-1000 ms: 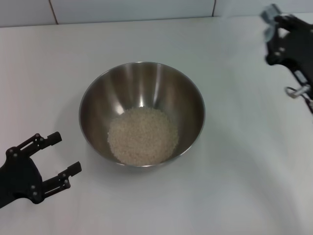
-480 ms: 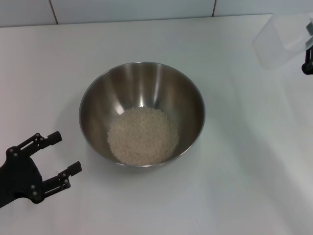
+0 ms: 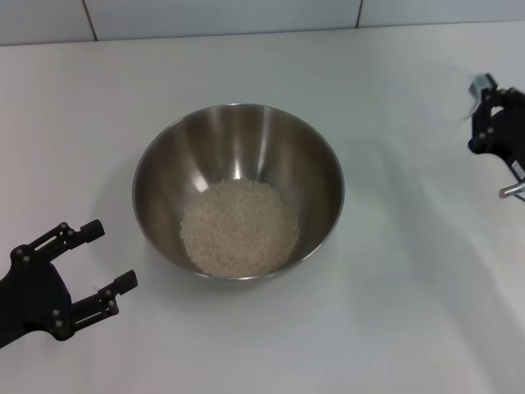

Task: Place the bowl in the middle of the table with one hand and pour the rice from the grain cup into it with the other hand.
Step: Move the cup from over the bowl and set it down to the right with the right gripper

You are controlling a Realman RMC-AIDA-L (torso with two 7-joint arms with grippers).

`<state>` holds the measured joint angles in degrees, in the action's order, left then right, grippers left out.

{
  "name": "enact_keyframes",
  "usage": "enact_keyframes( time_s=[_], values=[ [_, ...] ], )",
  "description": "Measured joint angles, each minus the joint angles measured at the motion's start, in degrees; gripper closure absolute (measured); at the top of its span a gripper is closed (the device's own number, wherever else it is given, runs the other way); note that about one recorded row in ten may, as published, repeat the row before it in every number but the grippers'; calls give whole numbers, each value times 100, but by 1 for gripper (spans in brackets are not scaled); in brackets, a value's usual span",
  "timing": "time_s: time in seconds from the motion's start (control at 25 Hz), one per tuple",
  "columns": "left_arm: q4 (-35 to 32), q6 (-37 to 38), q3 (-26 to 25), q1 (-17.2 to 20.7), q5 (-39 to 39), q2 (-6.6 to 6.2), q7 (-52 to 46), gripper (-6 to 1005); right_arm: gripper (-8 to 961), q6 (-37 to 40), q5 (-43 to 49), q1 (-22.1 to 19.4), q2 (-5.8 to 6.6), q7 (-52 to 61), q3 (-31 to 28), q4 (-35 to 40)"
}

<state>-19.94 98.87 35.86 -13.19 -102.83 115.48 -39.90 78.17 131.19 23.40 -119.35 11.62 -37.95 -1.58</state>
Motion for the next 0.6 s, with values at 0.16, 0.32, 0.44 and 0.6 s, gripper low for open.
enact_keyframes(
  time_s=[0.16,0.32,0.44,0.6],
  values=[
    [4,6,0,1,0,0,0,199,939,-361,4,10,-5,-1,262,-16],
    [3,9,0,0,0,0,0,199,939,-650,4,25,-8,-2,449,-94],
    [1,9,0,-5,0,0,0,199,939,-855,22,62,-9,-2,476,-126],
    [-1,9,0,-7,0,-2,0,199,939,-952,59,82,-9,-2,481,-152]
  ],
)
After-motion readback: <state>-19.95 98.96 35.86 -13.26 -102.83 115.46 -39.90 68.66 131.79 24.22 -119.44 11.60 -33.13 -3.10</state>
